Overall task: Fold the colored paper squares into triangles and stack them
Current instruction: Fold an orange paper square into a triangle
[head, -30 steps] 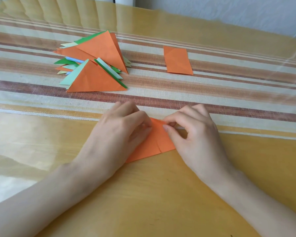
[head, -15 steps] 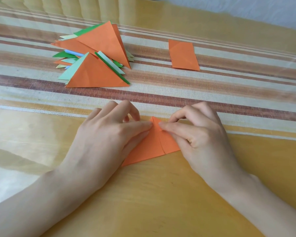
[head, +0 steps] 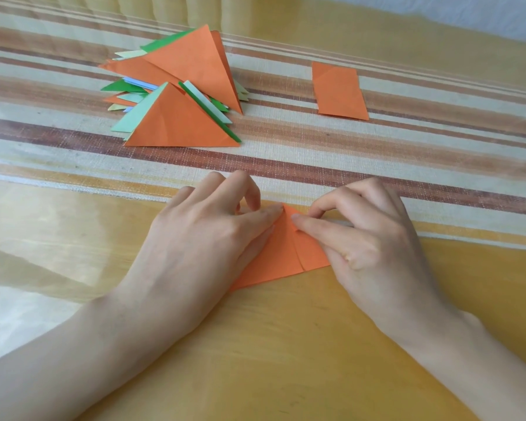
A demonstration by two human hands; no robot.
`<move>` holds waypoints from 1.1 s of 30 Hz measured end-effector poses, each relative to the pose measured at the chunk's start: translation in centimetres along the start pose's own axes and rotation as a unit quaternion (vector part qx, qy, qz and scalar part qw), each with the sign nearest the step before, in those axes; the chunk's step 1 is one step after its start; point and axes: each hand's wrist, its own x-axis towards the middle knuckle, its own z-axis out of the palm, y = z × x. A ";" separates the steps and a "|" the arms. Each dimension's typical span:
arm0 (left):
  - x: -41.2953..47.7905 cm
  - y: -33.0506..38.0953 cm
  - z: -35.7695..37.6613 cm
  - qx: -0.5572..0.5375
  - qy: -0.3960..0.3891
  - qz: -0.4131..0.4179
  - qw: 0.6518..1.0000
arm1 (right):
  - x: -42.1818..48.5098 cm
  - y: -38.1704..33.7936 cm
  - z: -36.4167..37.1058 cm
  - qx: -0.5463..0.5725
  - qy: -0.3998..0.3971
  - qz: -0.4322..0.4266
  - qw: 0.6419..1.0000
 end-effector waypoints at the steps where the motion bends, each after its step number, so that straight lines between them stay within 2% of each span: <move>1: 0.0 0.0 0.0 0.002 0.001 0.001 1.000 | 0.0 0.0 0.0 -0.003 -0.001 -0.001 1.000; 17: -0.2 0.0 0.5 0.066 -0.010 0.037 0.997 | 0.1 -0.2 0.0 -0.034 -0.013 -0.019 0.999; 22: -0.1 0.2 0.5 0.098 -0.004 0.054 0.994 | -0.2 -0.7 -0.7 -0.037 -0.043 0.011 0.998; 33: -0.4 0.6 0.7 0.137 0.002 0.054 0.989 | -1.4 -1.2 -1.8 -0.159 -0.017 -0.003 0.987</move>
